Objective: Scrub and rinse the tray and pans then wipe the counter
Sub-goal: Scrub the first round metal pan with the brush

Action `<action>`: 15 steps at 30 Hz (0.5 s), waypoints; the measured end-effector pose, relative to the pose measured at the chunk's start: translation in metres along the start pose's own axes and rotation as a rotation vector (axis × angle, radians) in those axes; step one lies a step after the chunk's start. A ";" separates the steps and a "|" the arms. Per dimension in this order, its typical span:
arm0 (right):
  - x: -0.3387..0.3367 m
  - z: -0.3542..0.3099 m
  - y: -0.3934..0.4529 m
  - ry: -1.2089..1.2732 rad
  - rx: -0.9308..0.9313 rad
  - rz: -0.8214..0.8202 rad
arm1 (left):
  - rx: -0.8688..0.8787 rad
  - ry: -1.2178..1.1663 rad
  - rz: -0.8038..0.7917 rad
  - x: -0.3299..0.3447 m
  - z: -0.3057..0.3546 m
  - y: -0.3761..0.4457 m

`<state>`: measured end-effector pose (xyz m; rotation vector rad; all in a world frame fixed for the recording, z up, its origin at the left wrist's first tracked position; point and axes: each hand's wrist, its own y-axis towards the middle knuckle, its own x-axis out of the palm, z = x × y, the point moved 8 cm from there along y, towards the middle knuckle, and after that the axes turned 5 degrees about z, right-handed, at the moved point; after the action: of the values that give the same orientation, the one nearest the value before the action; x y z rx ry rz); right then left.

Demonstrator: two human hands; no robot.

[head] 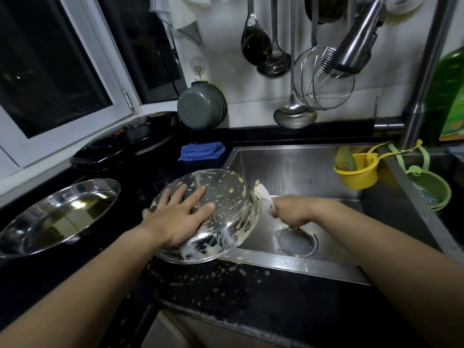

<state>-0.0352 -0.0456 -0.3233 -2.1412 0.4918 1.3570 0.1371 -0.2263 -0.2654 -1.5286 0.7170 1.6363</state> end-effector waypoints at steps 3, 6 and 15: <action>-0.017 0.004 0.011 -0.027 0.020 0.157 | 0.091 0.033 0.015 0.000 0.011 -0.003; -0.002 0.002 0.001 -0.019 -0.052 0.038 | 0.143 0.030 0.006 -0.004 0.006 0.000; 0.013 -0.031 -0.025 -0.027 -0.158 -0.106 | 0.172 -0.016 -0.004 -0.009 -0.002 0.012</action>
<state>0.0062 -0.0458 -0.3181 -2.2375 0.2636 1.4047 0.1280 -0.2353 -0.2579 -1.3922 0.8241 1.5399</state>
